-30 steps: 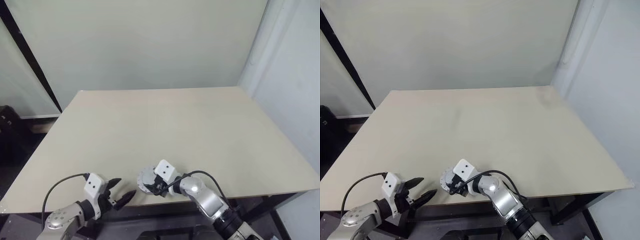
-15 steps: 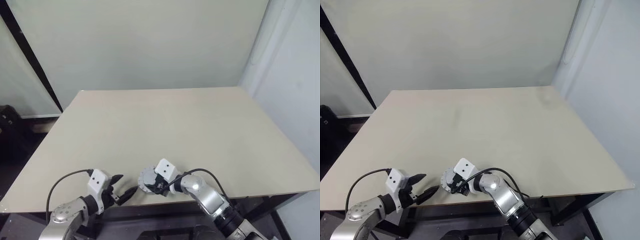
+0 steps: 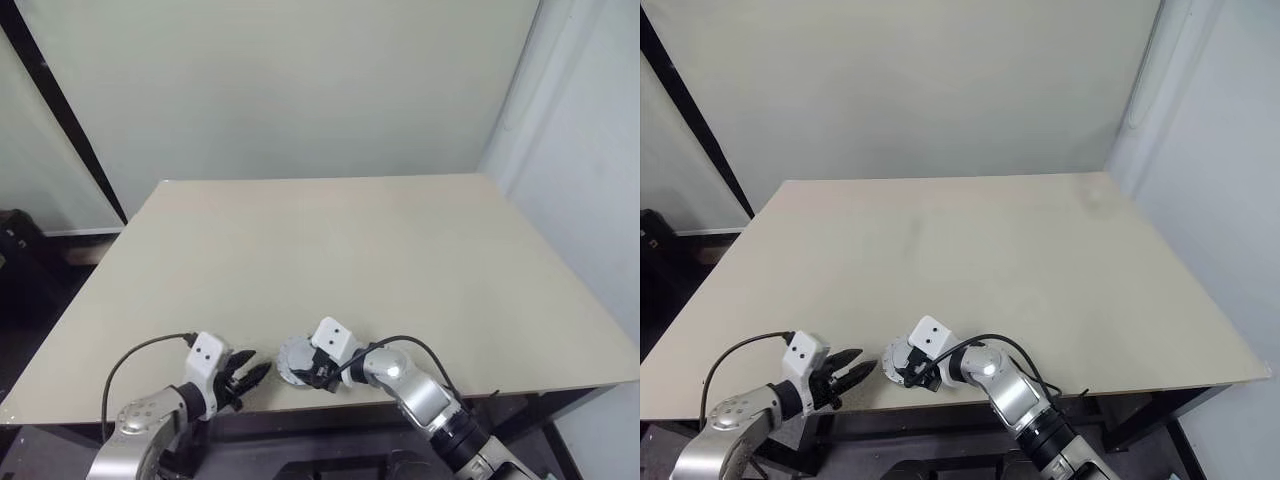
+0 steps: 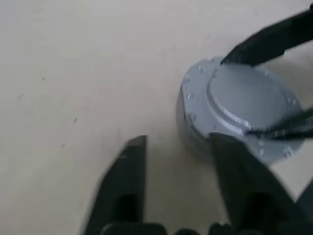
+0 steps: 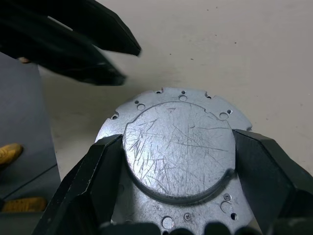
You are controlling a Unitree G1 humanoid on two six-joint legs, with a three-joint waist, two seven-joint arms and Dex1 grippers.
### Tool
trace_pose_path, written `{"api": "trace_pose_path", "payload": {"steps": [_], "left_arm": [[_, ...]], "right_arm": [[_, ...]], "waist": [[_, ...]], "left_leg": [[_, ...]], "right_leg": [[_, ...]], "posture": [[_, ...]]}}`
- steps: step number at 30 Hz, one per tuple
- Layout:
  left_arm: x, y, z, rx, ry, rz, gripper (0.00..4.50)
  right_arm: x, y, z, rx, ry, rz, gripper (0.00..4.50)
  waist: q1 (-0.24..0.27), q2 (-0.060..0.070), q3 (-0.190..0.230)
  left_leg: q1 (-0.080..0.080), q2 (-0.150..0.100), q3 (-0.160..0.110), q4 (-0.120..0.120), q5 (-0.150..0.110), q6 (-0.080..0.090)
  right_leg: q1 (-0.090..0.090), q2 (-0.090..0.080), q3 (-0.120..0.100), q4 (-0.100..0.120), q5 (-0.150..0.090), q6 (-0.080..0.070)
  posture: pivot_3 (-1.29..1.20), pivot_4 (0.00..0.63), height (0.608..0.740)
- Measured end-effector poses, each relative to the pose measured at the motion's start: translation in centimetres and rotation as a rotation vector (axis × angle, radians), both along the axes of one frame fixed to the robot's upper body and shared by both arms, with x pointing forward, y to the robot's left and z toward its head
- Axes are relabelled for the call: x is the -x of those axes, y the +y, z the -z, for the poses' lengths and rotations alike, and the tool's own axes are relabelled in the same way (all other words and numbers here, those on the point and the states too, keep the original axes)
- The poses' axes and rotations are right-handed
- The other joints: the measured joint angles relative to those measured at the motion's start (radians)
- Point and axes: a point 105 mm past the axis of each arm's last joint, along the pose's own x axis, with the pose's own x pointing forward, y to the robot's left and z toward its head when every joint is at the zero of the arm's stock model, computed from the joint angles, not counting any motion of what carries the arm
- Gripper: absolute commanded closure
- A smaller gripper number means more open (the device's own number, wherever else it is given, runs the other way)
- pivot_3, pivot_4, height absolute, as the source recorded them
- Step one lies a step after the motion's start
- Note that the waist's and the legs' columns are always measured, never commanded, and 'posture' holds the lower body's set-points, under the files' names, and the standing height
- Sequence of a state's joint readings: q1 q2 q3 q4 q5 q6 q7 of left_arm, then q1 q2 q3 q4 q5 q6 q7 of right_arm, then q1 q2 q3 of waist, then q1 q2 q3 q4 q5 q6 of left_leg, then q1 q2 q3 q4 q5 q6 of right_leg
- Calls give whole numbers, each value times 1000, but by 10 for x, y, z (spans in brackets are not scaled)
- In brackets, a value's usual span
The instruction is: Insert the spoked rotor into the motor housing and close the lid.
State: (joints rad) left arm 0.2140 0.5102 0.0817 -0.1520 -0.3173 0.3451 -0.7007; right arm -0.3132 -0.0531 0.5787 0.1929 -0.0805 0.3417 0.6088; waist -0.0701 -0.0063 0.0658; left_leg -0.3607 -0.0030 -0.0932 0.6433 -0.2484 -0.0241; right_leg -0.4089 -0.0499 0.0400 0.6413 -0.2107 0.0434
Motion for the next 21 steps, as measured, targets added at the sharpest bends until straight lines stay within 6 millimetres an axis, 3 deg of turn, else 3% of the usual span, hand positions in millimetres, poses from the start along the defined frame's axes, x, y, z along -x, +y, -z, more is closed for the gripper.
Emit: {"api": "trace_pose_path", "payload": {"steps": [3, 21], "left_arm": [[-1, -5, 4, -7, 8, 17, 4500], [-5, -12, 14, -34, 12, 56, 4500]], "right_arm": [[0, 0, 0, 1, -2, 1, 1230], [0, 1, 2, 35, -23, 35, 1230]], "waist": [[0, 0, -1], [1, 6, -7]], "left_leg": [[0, 0, 0, 0, 0, 0], [1, 0, 0, 2, 1, 1]], "right_leg": [[0, 0, 0, 0, 0, 0], [2, 0, 0, 0, 0, 0]], "posture": [[0, 0, 740], [0, 0, 740]]}}
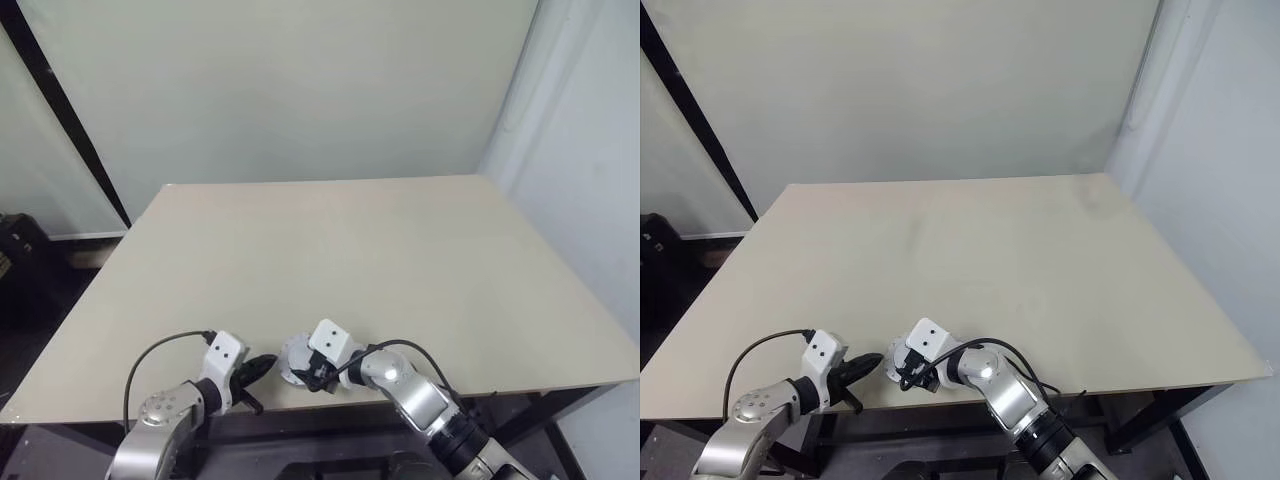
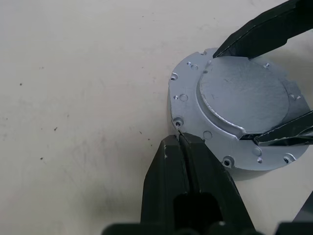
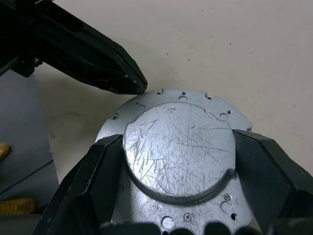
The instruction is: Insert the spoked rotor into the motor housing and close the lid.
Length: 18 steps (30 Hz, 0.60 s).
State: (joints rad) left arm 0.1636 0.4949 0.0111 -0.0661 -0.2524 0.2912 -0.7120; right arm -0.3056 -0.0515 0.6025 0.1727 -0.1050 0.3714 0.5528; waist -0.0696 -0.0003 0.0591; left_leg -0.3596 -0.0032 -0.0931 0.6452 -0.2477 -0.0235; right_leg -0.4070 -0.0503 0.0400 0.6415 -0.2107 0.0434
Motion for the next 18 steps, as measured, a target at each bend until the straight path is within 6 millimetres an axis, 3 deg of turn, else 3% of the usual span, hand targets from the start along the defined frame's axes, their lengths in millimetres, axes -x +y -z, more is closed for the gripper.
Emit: {"api": "trace_pose_path", "payload": {"steps": [10, 18], "left_arm": [[-2, -3, 2, 26, 1, 6, 4500], [-7, -20, -8, 195, -13, 8, 4500]], "right_arm": [[-1, -1, 0, 5, 35, 28, 1230], [-2, -1, 0, 7, 58, 42, 1230]], "waist": [[2, 3, -2], [3, 1, -3]], "left_leg": [[0, -1, 0, 0, 0, 1], [-1, 0, -1, -1, 0, 1]], "right_leg": [[0, -1, 0, 0, 0, 0], [-1, 0, -1, 0, 0, 0]], "posture": [[0, 0, 740], [0, 0, 740]]}}
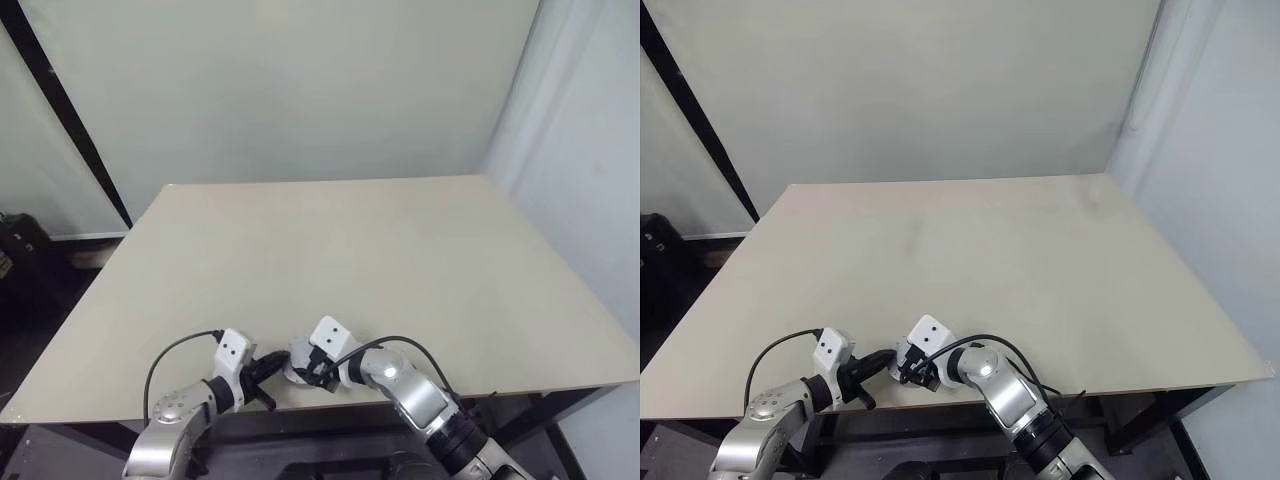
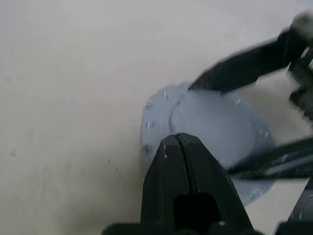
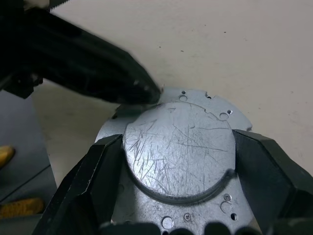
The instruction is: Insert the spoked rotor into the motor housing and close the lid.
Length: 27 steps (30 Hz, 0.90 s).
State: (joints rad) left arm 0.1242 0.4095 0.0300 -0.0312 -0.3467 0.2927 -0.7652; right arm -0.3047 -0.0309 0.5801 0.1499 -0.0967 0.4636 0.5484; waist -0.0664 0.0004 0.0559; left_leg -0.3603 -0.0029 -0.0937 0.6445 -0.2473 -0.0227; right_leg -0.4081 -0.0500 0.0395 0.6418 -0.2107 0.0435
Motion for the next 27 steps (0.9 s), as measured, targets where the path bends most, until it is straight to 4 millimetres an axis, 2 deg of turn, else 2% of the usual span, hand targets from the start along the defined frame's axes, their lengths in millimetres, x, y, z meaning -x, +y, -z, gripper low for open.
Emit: {"api": "trace_pose_path", "payload": {"steps": [5, 15, 17, 19, 24, 27], "left_arm": [[1, -2, 1, 12, 16, 11, 4500], [5, 1, 4, -103, 20, 67, 4500], [5, 0, 4, -108, 19, 66, 4500], [5, 0, 4, -112, 17, 66, 4500], [5, 0, 4, -120, 15, 67, 4500], [5, 0, 4, -121, 15, 66, 4500]], "right_arm": [[0, 1, 0, -1, 4, 0, 1230], [1, 0, 0, 2, 9, 0, 1230], [1, 0, 0, 1, 11, -8, 492], [1, -3, 0, -2, 19, -12, 34], [-2, -8, -5, -49, 44, -10, 34], [-10, -11, -17, -97, 27, 16, 34]], "waist": [[-4, 0, 0], [-3, 1, -1], [-3, 1, -1], [-3, 1, -1], [-3, 1, -1], [-4, 1, -1]], "left_leg": [[0, 0, 0, 0, 0, 0], [0, 0, 0, 0, 0, 0], [0, -1, 0, 0, 0, 0], [0, -1, 0, 0, 0, 0], [0, 0, 0, 0, 0, 0], [0, 0, 0, 0, -1, -1]], "right_leg": [[0, 0, 0, 0, 0, 0], [0, -1, 0, -1, 0, 0], [0, -1, 0, -1, 0, 0], [0, -1, 0, -1, 0, 0], [0, -1, 0, 0, 0, 0], [0, -1, 0, 0, 0, 0]], "posture": [[0, 0, 740], [0, 0, 740], [0, 0, 740], [0, 0, 740], [0, 0, 740], [0, 0, 740]]}}
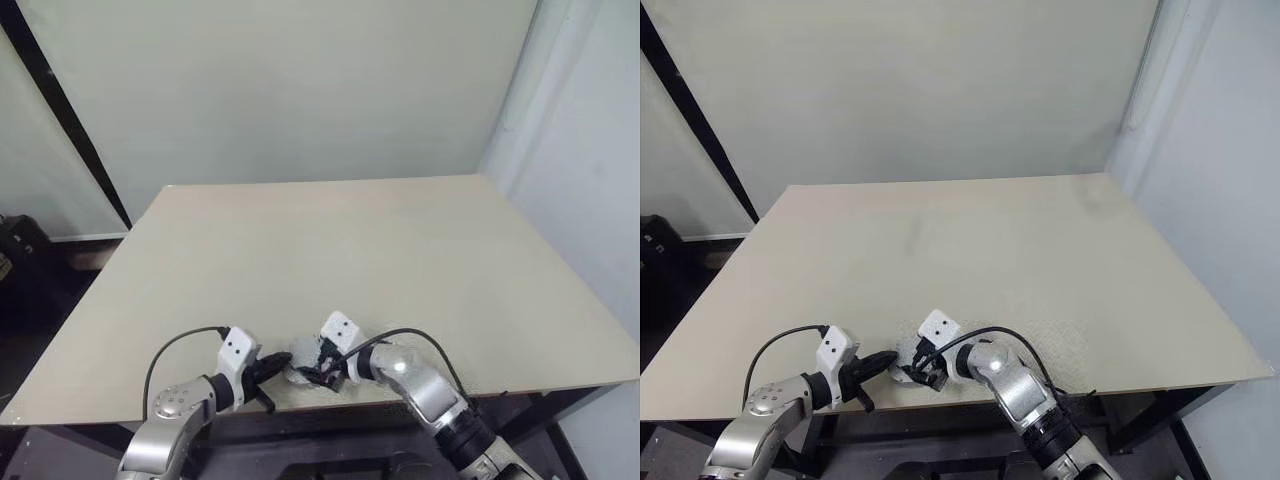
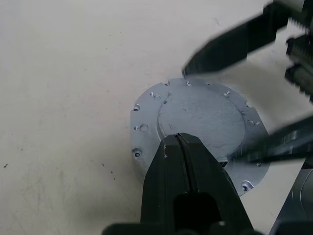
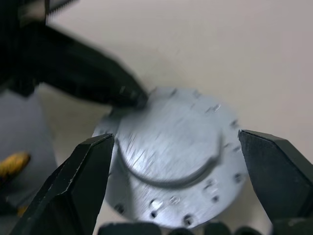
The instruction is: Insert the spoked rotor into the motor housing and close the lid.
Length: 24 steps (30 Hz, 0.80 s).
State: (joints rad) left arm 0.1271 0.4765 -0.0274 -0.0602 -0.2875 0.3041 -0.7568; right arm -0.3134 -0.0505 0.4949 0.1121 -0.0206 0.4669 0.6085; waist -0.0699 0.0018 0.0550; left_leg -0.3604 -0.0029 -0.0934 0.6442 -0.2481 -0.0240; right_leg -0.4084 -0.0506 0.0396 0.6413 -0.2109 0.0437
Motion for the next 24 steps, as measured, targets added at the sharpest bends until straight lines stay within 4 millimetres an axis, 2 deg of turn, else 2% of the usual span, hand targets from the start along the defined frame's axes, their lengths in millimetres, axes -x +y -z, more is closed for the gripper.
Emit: {"api": "trace_pose_path", "payload": {"steps": [4, 7, 10, 14, 16, 19, 24], "left_arm": [[0, 0, 0, 0, -1, 1, 4500], [0, 0, 0, -1, -2, 2, 4500], [0, 0, -1, -3, -2, 3, 4500], [0, 1, -1, -6, -4, 4, 4500], [-1, 1, -1, -9, -5, 5, 4500], [-2, 1, -1, -9, -5, 6, 4500], [-2, 0, -2, -9, -6, 8, 4500]], "right_arm": [[-20, -12, -24, -81, 13, 83, 34], [-34, -29, -28, -98, 86, 175, 34], [-40, -51, -17, -84, 240, 267, 34], [-31, -71, 5, -84, 515, 329, 34], [-22, -72, 12, -108, 659, 331, 34], [-12, -65, 12, -158, 824, 301, 34], [-2, -48, 9, -272, 1007, 261, 34]], "waist": [[1, 0, 0], [1, 0, 0], [1, 0, 0], [0, 1, 0], [0, 2, 1], [-1, 3, 1], [-1, 3, 1]], "left_leg": [[0, 0, 0, 0, -1, -2], [0, -1, 0, 0, 1, 1], [0, -1, 0, 0, 1, 1], [0, -1, 0, -1, 1, 1], [0, 0, 0, -1, 1, 1], [-1, 0, 0, -1, 1, 1], [-1, 0, 0, -1, 1, 1]], "right_leg": [[0, 0, 0, 0, 0, 0], [0, 0, 0, 0, 0, 0], [0, 0, 0, 0, 0, 0], [0, 0, 0, 0, 0, 0], [0, 0, 0, 0, 0, 0], [-1, 0, 0, 0, 0, 0], [-1, 0, 0, 0, 0, 0]], "posture": [[0, 0, 740], [0, 0, 740], [0, 0, 740], [0, 0, 740], [0, 0, 740], [0, 0, 740], [0, 0, 740]]}}
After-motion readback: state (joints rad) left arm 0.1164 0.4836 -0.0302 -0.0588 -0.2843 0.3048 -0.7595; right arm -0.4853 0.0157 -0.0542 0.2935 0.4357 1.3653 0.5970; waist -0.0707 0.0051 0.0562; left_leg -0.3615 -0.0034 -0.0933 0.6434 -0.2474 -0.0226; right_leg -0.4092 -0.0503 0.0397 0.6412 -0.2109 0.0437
